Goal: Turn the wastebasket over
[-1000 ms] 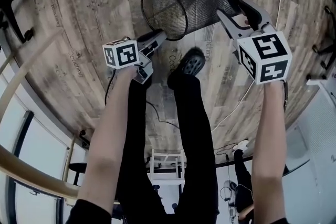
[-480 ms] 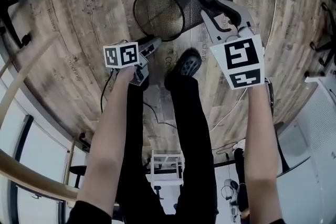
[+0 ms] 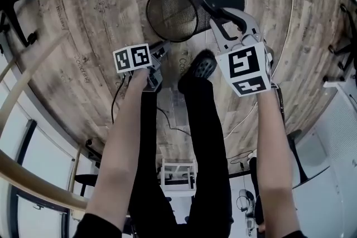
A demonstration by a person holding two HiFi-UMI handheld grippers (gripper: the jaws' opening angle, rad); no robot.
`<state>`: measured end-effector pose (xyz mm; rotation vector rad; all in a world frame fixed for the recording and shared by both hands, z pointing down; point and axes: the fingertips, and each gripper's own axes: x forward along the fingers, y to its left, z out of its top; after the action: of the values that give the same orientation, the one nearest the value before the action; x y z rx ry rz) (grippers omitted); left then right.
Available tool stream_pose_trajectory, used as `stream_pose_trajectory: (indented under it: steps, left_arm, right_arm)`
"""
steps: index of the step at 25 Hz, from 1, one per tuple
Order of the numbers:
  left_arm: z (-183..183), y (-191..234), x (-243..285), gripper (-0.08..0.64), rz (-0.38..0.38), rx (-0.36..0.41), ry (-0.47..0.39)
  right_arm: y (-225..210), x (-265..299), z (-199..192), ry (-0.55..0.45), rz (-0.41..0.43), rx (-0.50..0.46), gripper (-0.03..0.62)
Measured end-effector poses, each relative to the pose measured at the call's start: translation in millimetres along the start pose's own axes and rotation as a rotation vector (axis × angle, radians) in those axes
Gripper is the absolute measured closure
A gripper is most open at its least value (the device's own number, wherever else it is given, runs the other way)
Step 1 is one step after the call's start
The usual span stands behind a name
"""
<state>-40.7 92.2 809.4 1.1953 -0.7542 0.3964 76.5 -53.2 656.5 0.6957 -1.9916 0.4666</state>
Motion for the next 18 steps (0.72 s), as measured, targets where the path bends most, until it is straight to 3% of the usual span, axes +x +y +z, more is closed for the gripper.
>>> stream_pose_trajectory:
  steps: [4,8,14,18]
  left_arm:
    - [-7,-3,-22,0.4,-0.006,-0.015,-0.014]
    - [10,-26,-53,0.397,-0.068,-0.006,-0.1]
    - [73,-113,-90,0.31,-0.22,0.019,-0.297]
    - [97,-160,-90,0.241,-0.232,0.045,-0.348]
  right_arm:
    - [9,-1,-4,0.009,-0.004,0.002,0.465]
    - [15,-2,-12,0.025,-0.021,-0.02,0.463]
    - [33,-4,-17,0.021,0.0,-0.065,0.465]
    - [44,-4,-20,0.022,0.01,-0.08,0.466]
